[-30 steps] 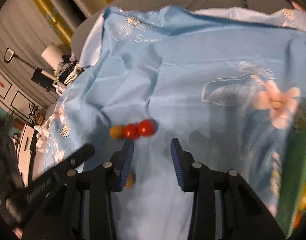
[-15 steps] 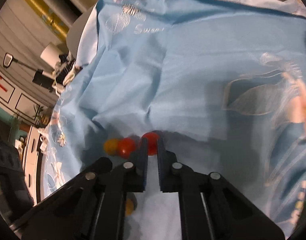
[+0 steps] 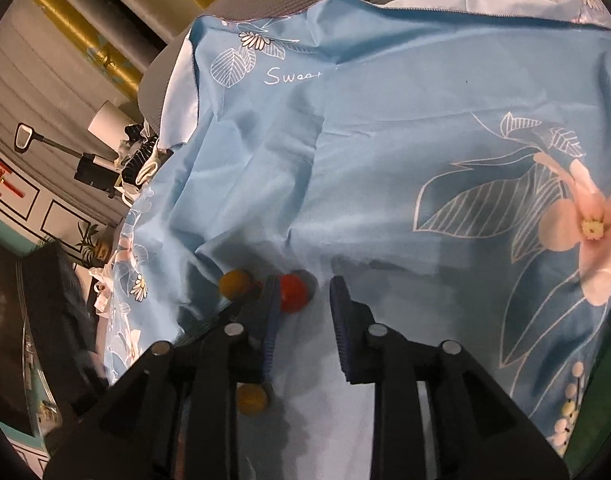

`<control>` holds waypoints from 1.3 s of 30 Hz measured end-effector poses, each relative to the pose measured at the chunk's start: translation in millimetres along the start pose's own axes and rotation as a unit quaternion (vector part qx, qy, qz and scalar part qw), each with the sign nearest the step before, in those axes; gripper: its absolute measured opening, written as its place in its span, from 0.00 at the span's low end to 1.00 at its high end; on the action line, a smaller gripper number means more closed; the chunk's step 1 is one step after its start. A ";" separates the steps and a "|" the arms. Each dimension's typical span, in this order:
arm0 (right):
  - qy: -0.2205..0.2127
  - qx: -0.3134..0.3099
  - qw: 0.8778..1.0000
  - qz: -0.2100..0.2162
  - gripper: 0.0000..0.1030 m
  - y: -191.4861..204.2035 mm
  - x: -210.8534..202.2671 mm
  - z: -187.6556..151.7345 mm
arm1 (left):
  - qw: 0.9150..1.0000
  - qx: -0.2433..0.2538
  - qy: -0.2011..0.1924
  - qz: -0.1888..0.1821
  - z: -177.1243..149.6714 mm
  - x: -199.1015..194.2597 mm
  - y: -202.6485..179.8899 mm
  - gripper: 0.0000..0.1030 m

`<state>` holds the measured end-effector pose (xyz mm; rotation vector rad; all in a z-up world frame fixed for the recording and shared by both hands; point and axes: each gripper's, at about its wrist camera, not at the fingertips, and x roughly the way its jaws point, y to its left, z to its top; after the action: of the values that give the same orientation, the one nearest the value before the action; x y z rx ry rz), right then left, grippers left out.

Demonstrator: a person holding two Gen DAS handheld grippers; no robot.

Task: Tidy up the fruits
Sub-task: 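Close the right gripper on a cherry tomato while the left grasps another tomato, then carry the tomato in the right gripper into the bowl and open while the left does likewise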

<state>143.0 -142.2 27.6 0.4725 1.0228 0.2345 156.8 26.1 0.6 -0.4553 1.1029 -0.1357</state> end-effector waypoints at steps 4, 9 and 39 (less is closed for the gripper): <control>0.005 0.006 1.000 -0.003 0.27 -2.4 5.3 0.2 | 1.000 0.012 -0.018 0.008 -0.4 -0.6 -0.5 0.28; 0.008 -0.010 1.000 -0.006 0.33 5.1 16.4 -1.0 | 1.000 -0.017 -0.012 -0.006 0.9 -8.7 13.1 0.26; -0.135 -0.023 0.983 -0.125 0.25 -10.2 -126.6 -59.3 | 0.987 0.076 -0.101 -0.096 -46.6 -116.8 -47.0 0.25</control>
<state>27.4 -186.1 93.5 0.3186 0.7983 -0.0313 68.1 8.7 100.0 -0.4282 0.8428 -0.3337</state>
